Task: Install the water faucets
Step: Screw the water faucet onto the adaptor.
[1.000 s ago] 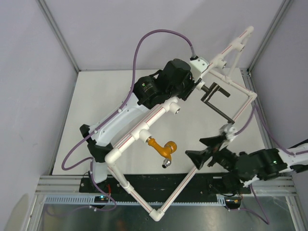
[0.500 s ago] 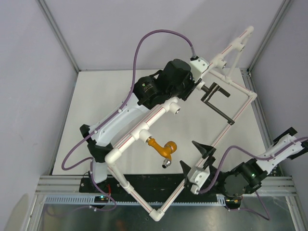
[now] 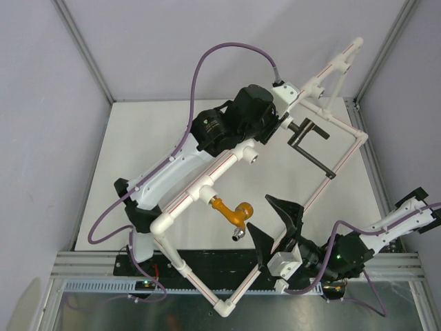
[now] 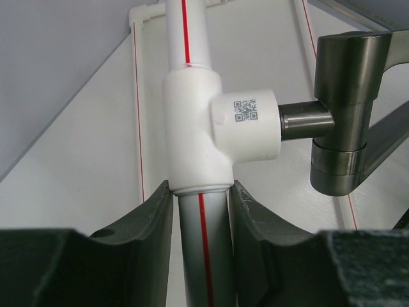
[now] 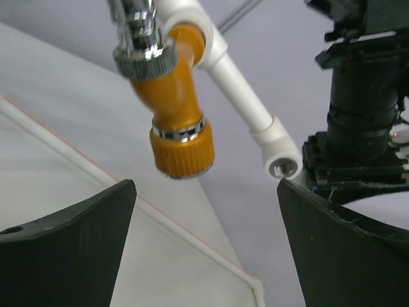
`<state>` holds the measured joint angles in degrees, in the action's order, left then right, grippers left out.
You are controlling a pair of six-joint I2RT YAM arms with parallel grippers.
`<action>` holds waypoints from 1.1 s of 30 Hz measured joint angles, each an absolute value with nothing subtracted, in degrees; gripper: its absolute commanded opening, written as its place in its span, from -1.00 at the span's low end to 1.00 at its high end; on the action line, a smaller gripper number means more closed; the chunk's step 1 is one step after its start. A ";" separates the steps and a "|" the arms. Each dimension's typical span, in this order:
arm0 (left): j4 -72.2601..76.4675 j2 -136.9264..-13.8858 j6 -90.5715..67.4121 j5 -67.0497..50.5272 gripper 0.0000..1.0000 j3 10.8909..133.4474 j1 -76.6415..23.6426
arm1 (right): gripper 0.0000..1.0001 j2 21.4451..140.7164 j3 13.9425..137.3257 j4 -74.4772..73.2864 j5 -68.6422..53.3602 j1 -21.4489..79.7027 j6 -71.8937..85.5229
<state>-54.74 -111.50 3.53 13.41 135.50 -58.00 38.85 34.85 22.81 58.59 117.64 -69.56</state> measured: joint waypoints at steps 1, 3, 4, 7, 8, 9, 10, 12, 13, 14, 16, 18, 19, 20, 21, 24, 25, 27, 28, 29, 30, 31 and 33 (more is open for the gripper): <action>-54.72 -111.46 3.55 13.41 -1.00 135.44 -58.00 | 0.99 39.20 35.42 23.44 57.17 117.32 -70.15; -54.72 -111.44 3.55 13.41 -1.00 135.44 -58.00 | 0.99 39.92 36.32 23.99 55.18 116.97 -70.43; -54.70 -111.44 3.55 13.41 -1.00 135.41 -58.02 | 0.99 40.36 36.73 24.12 54.08 116.84 -70.50; -54.68 -111.39 3.55 13.41 -1.00 135.37 -58.00 | 0.99 41.39 37.30 24.16 51.40 116.64 -70.24; -54.70 -111.39 3.55 13.41 -1.00 135.37 -58.00 | 0.99 41.74 37.36 24.21 50.61 116.53 -70.08; -54.68 -111.39 3.55 13.39 -1.00 135.37 -58.00 | 0.99 42.30 37.41 24.18 49.76 116.40 -69.84; -54.68 -111.39 3.55 13.41 -1.00 135.37 -58.00 | 0.99 42.78 37.43 24.18 49.01 116.18 -69.54; -54.68 -111.37 3.55 13.39 -1.00 135.37 -58.00 | 0.99 43.92 37.67 24.10 47.18 115.15 -68.84; -54.68 -111.37 3.55 13.41 -1.00 135.37 -58.00 | 0.99 44.40 37.98 24.12 46.50 114.45 -68.55; -54.68 -111.37 3.55 13.41 -1.00 135.37 -58.00 | 0.99 44.82 38.24 24.16 45.78 113.78 -68.31; -54.68 -111.35 3.57 13.41 -1.00 135.35 -58.00 | 0.97 45.71 39.03 24.18 44.07 111.94 -67.48; -54.63 -111.35 3.57 13.41 -1.00 135.28 -58.00 | 0.93 46.30 39.64 24.27 42.28 109.91 -66.72; -54.59 -111.31 3.57 13.41 -1.00 135.24 -58.00 | 0.91 46.57 39.94 24.27 41.23 108.79 -66.17; -54.54 -111.28 3.57 13.41 -1.00 135.15 -58.00 | 0.88 46.72 40.18 24.29 40.45 107.92 -65.78; -54.52 -111.28 3.57 13.41 -1.00 135.15 -58.00 | 0.85 46.81 40.32 24.32 39.79 107.26 -65.43; -54.50 -111.28 3.57 13.39 -1.00 135.15 -58.00 | 0.79 47.07 40.99 23.94 37.60 105.10 -63.99; -54.50 -111.28 3.60 13.39 -1.00 135.15 -58.00 | 0.77 47.13 41.17 23.79 36.82 104.44 -63.46; -54.50 -111.26 3.60 13.39 -1.00 135.13 -58.00 | 0.72 47.35 41.52 23.49 35.46 103.42 -62.33; -54.50 -111.26 3.60 13.39 -1.00 135.11 -58.00 | 0.69 47.53 41.74 23.18 34.96 102.98 -61.87; -54.48 -111.26 3.60 13.39 -1.00 135.11 -58.00 | 0.64 47.68 41.93 22.96 34.54 102.67 -61.43; -54.48 -111.26 3.60 13.39 -1.00 135.11 -58.00 | 0.59 47.88 42.15 22.76 33.95 102.35 -61.06; -54.48 -111.26 3.57 13.39 -1.00 135.11 -58.00 | 0.52 48.12 42.37 22.55 33.52 102.02 -60.75; -54.48 -111.24 3.60 13.39 -1.00 135.09 -58.00 | 0.37 48.62 42.81 22.11 32.60 101.47 -60.01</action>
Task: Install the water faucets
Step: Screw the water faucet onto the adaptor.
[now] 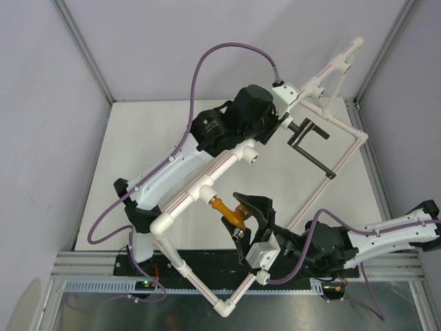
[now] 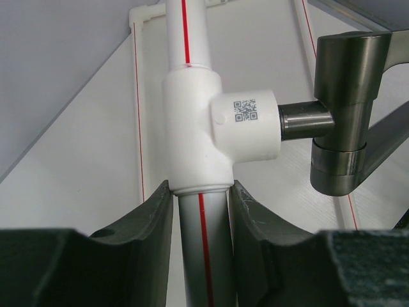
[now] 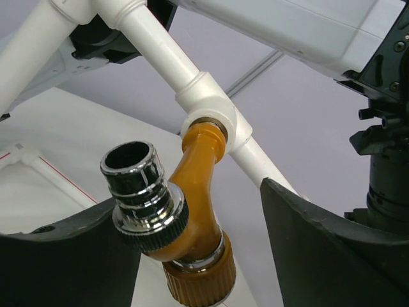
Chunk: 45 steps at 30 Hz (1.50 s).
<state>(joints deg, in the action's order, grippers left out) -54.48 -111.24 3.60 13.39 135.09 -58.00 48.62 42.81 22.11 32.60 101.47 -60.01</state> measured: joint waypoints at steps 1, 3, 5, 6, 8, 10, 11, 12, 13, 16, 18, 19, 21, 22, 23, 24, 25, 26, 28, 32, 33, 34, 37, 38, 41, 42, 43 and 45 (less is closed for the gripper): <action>-54.48 -111.26 3.60 13.39 -1.00 135.09 -58.00 | 0.30 48.80 42.92 22.09 32.32 101.30 -59.75; -54.48 -111.26 3.60 13.41 -1.00 135.09 -58.00 | 0.17 49.21 43.09 21.96 31.66 100.88 -59.31; -54.48 -111.24 3.60 13.39 -1.00 135.09 -58.00 | 0.03 49.54 43.13 21.87 31.22 100.55 -58.70; -54.48 -111.24 3.60 13.39 -1.00 135.09 -58.00 | -0.09 49.69 43.13 21.76 31.03 100.40 -58.48; -54.46 -111.26 3.62 13.41 -1.00 135.09 -58.00 | -0.48 49.91 43.16 21.67 30.85 100.31 -58.22; -54.46 -111.24 3.73 13.45 -1.00 135.09 -58.00 | -0.80 50.06 43.16 21.54 30.52 100.31 -57.69; -54.43 -111.26 3.75 13.50 -1.00 135.09 -58.00 | -0.90 50.09 43.22 21.63 30.55 100.33 -57.25; -54.41 -111.24 3.79 13.52 -1.00 135.09 -58.00 | -0.95 50.15 43.24 21.69 30.63 100.31 -56.99; -54.41 -111.24 3.81 13.52 -1.00 135.09 -58.00 | -0.98 50.24 43.29 21.80 30.79 100.33 -56.45; -54.43 -111.24 3.95 13.54 -1.00 135.09 -58.00 | -1.00 50.72 43.31 22.61 31.70 100.51 -54.17; -54.43 -111.24 3.97 13.56 -1.00 135.09 -58.00 | -1.00 51.05 43.33 23.35 32.64 100.79 -51.62; -54.43 -111.24 3.97 13.56 -1.00 135.09 -58.00 | -1.00 51.18 43.33 23.86 33.15 100.90 -49.78; -54.43 -111.24 3.97 13.54 -1.00 135.09 -58.00 | -1.00 51.48 43.33 24.82 34.20 101.08 -45.41; -54.43 -111.24 3.97 13.54 -1.00 135.09 -58.00 | -1.00 51.66 43.33 25.34 34.79 101.10 -42.39; -54.43 -111.24 3.97 13.54 -1.00 135.09 -58.00 | -1.00 51.86 43.33 25.87 35.44 101.16 -38.98; -54.43 -111.24 3.99 13.56 -1.00 135.09 -58.00 | -1.00 51.99 43.33 26.35 36.03 101.21 -35.48; -54.41 -111.24 3.97 13.54 -1.00 135.09 -58.00 | -1.00 52.05 43.33 26.59 36.45 101.27 -32.38; -54.39 -111.24 3.99 13.56 -1.00 135.09 -58.00 | -1.00 52.25 43.33 27.27 37.30 101.32 -26.48; -54.33 -111.24 4.01 13.58 -1.00 135.06 -58.00 | -1.00 52.49 43.33 27.94 38.50 101.36 -19.81; -54.26 -111.31 4.12 13.76 -1.00 135.04 -58.00 | -1.00 53.21 43.33 29.32 42.24 101.41 -0.05; -54.26 -111.33 4.16 13.85 -1.00 135.02 -58.00 | -1.00 53.39 43.33 29.47 43.27 101.43 4.84; -54.24 -111.33 4.29 13.91 -1.00 134.98 -57.95 | -1.00 53.47 43.33 29.52 44.16 101.43 9.78; -54.24 -111.33 4.51 13.96 -1.00 134.93 -57.84 | -1.00 53.71 43.31 29.61 46.76 101.45 23.64; -54.22 -111.33 4.58 14.00 -1.00 134.93 -57.80 | -1.00 53.71 43.24 29.50 47.37 101.43 27.31; -54.19 -111.35 4.62 14.09 -1.00 134.93 -57.76 | -0.98 53.63 42.39 29.52 48.66 101.01 45.34; -54.15 -111.35 4.69 14.20 -1.00 134.85 -57.76 | -0.83 53.54 41.91 29.87 48.86 100.88 50.11; -54.00 -111.37 4.78 14.28 -1.00 134.72 -57.76 | -0.66 53.45 41.34 30.46 48.90 100.73 53.60; -53.82 -111.37 4.84 14.39 -1.00 134.67 -57.78 | -0.14 53.39 39.90 33.19 48.69 100.60 58.76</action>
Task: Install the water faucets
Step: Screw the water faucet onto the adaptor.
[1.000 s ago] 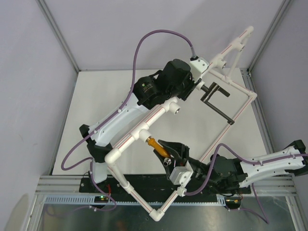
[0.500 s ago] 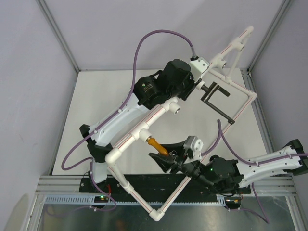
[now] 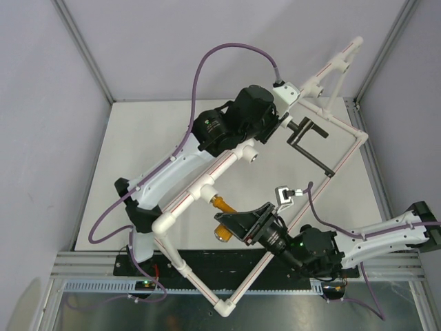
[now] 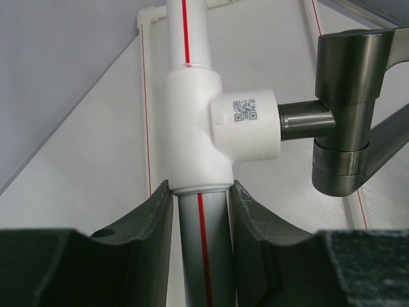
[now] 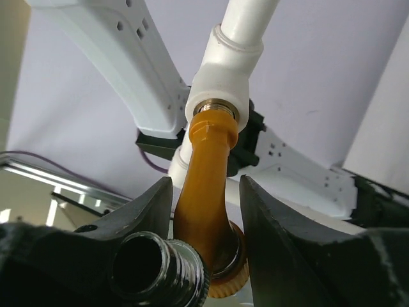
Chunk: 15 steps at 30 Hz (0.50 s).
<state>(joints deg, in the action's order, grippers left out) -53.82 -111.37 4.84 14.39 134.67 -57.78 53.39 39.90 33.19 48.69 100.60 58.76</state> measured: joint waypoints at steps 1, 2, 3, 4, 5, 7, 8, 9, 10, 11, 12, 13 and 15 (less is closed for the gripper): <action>-53.78 -111.37 4.82 14.41 -1.00 134.65 -57.82 | 0.14 53.39 39.11 34.92 48.45 100.60 60.10; -53.67 -111.37 4.75 14.41 -1.00 134.63 -57.91 | 0.32 53.39 38.54 36.10 48.21 100.60 60.99; -53.58 -111.37 4.62 14.37 -1.00 134.61 -58.02 | 0.50 53.39 37.78 38.17 47.79 100.57 62.87; -53.60 -111.28 4.56 14.33 -1.00 134.61 -58.17 | 0.64 53.34 36.84 40.95 47.62 100.40 65.98; -53.89 -111.02 4.54 14.35 -1.00 134.61 -58.28 | 0.80 52.95 35.92 43.24 47.86 100.03 68.34; -54.11 -110.78 4.54 14.39 -1.00 134.52 -58.33 | 0.94 51.66 34.24 46.78 48.47 99.72 70.17; -53.93 -110.80 4.54 14.41 -1.00 134.34 -58.33 | 0.96 50.92 33.63 48.01 48.69 99.70 70.59; -53.80 -110.85 4.54 14.39 -1.00 134.30 -58.33 | 0.98 49.91 32.91 49.36 48.71 99.83 70.46; -53.80 -110.83 4.54 14.41 -1.00 134.30 -58.33 | 0.98 48.80 32.25 50.26 48.88 100.14 70.13; -53.84 -110.78 4.54 14.39 -1.00 134.30 -58.35 | 0.99 47.35 31.57 50.78 49.06 100.64 69.49; -53.82 -110.78 4.54 14.41 -1.00 134.30 -58.33 | 0.99 46.15 31.16 50.74 49.23 101.10 68.93; -53.82 -110.80 4.54 14.41 -1.00 134.30 -58.33 | 0.99 44.25 30.70 50.04 49.43 101.78 68.07; -53.82 -110.80 4.54 14.41 -1.00 134.30 -58.33 | 0.99 40.80 30.44 47.00 50.00 102.80 66.41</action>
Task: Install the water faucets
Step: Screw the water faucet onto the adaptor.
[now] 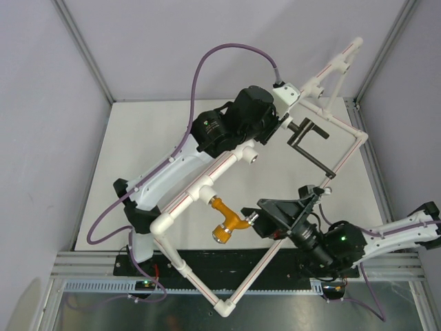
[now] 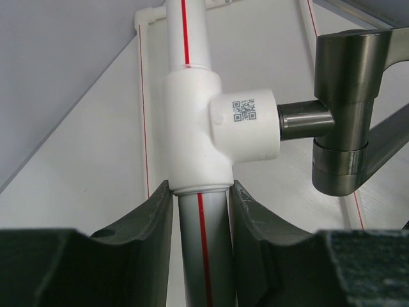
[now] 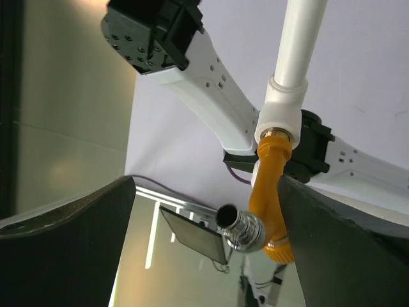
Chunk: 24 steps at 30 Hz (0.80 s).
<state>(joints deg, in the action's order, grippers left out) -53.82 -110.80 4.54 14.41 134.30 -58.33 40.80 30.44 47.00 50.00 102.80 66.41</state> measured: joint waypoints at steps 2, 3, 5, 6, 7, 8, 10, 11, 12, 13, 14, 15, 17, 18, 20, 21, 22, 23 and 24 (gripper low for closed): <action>-53.82 -110.80 4.54 14.41 -0.99 134.30 -58.33 | 0.99 36.25 30.22 42.04 50.65 103.96 63.51; -53.82 -110.80 4.54 14.41 -0.98 134.30 -58.33 | 0.99 33.61 30.20 38.89 51.03 104.53 61.21; -53.82 -110.80 4.54 14.41 -0.97 134.30 -58.33 | 0.99 28.05 30.17 32.47 51.79 105.58 55.48; -53.82 -110.80 4.54 14.44 -0.97 134.30 -58.33 | 0.99 24.97 30.20 29.28 52.18 106.02 52.12; -53.82 -110.80 4.54 14.44 -0.97 134.30 -58.33 | 0.99 22.39 30.28 26.63 52.69 106.28 49.41; -53.82 -110.80 4.54 14.44 -0.97 134.30 -58.33 | 0.99 19.42 30.70 22.81 53.43 106.61 45.71; -53.82 -110.80 4.54 14.46 -0.96 134.30 -58.33 | 0.99 14.96 32.05 15.77 55.18 106.96 38.09; -53.82 -110.80 4.54 14.46 -0.96 134.30 -58.33 | 0.99 13.69 32.82 13.02 56.05 107.04 34.09; -53.82 -110.80 4.54 14.44 -0.96 134.30 -58.33 | 0.99 13.02 33.69 10.52 57.08 107.13 29.45; -53.82 -110.80 4.54 14.46 -0.96 134.30 -58.33 | 0.99 12.93 34.57 8.71 58.08 107.15 24.38; -53.82 -110.80 4.54 14.44 -0.96 134.30 -58.33 | 0.99 13.30 35.29 7.44 58.87 107.18 19.57; -53.82 -110.80 4.54 14.44 -0.96 134.30 -58.33 | 0.99 14.11 36.01 6.59 59.68 107.18 14.28; -53.82 -110.80 4.54 14.46 -0.96 134.30 -58.33 | 0.99 17.82 37.98 5.50 61.39 107.18 1.76; -53.82 -110.80 4.54 14.46 -0.95 134.30 -58.33 | 0.99 20.34 38.87 5.19 61.93 107.18 -4.73; -53.82 -110.80 4.54 14.46 -0.95 134.30 -58.33 | 0.99 25.19 39.97 3.90 62.65 107.26 -16.99; -53.82 -110.80 4.56 14.46 -0.95 134.30 -58.33 | 0.99 27.66 40.10 2.76 62.70 107.39 -23.40; -53.82 -110.80 4.56 14.46 -0.95 134.30 -58.33 | 0.98 29.93 40.10 1.19 62.63 107.61 -29.39; -53.82 -110.80 4.54 14.46 -0.95 134.30 -58.33 | 0.98 31.81 40.10 -0.51 62.59 107.96 -34.92; -53.82 -110.80 4.56 14.46 -0.95 134.30 -58.33 | 0.98 33.21 40.05 -1.72 62.41 108.49 -40.32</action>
<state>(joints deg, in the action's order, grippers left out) -53.82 -110.80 4.56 14.46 134.30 -58.33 33.21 40.05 -1.72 62.41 108.49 -40.32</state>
